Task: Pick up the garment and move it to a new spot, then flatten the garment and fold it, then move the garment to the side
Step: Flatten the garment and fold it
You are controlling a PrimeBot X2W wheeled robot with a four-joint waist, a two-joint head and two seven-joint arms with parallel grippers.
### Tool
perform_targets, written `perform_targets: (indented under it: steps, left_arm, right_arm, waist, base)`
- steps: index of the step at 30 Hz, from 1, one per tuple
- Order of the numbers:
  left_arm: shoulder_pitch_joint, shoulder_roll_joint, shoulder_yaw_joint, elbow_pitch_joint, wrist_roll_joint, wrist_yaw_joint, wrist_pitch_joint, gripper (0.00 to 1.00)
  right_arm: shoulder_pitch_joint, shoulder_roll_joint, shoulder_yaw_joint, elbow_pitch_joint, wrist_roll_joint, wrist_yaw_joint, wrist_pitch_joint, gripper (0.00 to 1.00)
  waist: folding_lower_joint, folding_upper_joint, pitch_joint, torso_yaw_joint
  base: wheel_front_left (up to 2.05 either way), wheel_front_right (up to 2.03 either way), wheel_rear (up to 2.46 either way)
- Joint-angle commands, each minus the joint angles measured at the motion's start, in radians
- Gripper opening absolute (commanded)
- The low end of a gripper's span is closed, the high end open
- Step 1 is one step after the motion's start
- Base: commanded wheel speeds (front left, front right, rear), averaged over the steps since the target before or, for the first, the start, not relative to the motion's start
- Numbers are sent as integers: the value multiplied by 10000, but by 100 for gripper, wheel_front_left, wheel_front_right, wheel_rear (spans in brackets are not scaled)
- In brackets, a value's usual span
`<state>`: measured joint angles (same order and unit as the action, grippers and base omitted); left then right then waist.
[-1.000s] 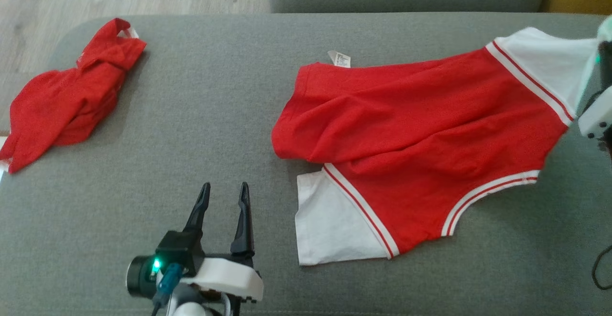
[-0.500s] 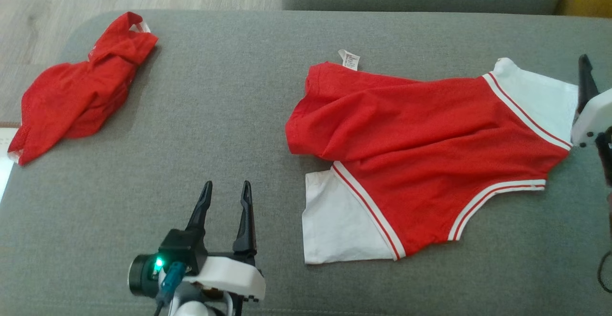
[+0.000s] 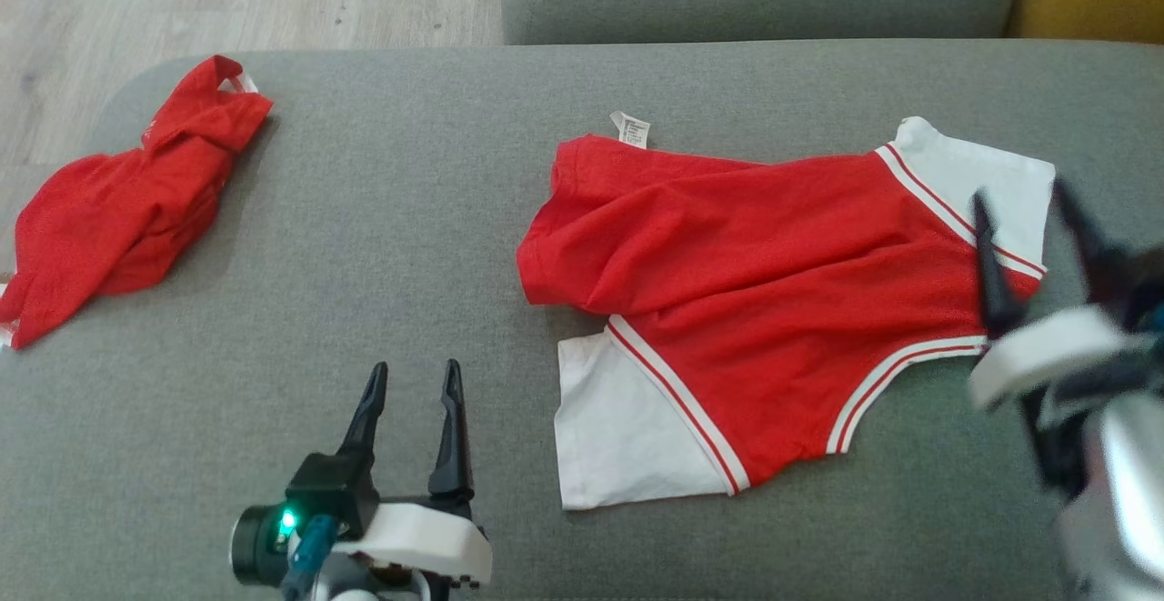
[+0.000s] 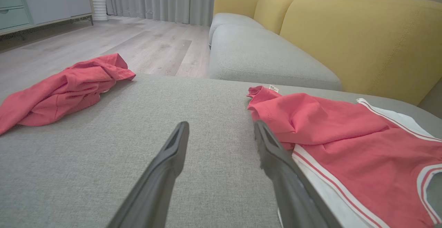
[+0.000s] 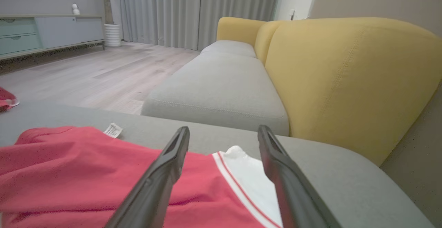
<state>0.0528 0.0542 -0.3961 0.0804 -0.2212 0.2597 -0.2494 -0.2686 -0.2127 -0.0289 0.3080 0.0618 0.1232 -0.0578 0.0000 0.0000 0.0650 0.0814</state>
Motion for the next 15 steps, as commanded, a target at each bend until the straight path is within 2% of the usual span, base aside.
perform_targets:
  steps: [1, 6, 10, 11, 15]
  left_arm:
    - [-262, -39, 417, -375, 126, 4, -124, 100]
    - [-266, -39, 456, -401, 154, -23, -124, 100]
    - [-299, -39, 431, -376, 189, -52, -124, 100]
    - [-299, -39, 431, -376, 189, -52, -124, 100]
    - [-357, -39, 400, -356, 187, -57, -124, 100]
  right_arm:
    - [177, 20, 364, -585, 7, 75, -200, 100]
    - [1695, 472, 1421, -1465, -43, 75, -408, 100]
    - [2010, 395, 2912, -1490, 5, 75, -14, 100]
    - [2010, 395, 2912, -1490, 5, 75, -14, 100]
    - [1785, 10, 4779, -1392, 480, 75, 869, 100]
  waist:
    - [0, 0, -9, -9]
    - [0, 0, 33, -11]
    - [0, 0, 105, -28]
    - [0, 0, 105, -28]
    - [0, 0, 178, -17]
  base:
    - [0, 0, 0]
    - [0, 0, 0]
    - [0, 0, 0]
    - [0, 0, 0]
    - [0, 0, 0]
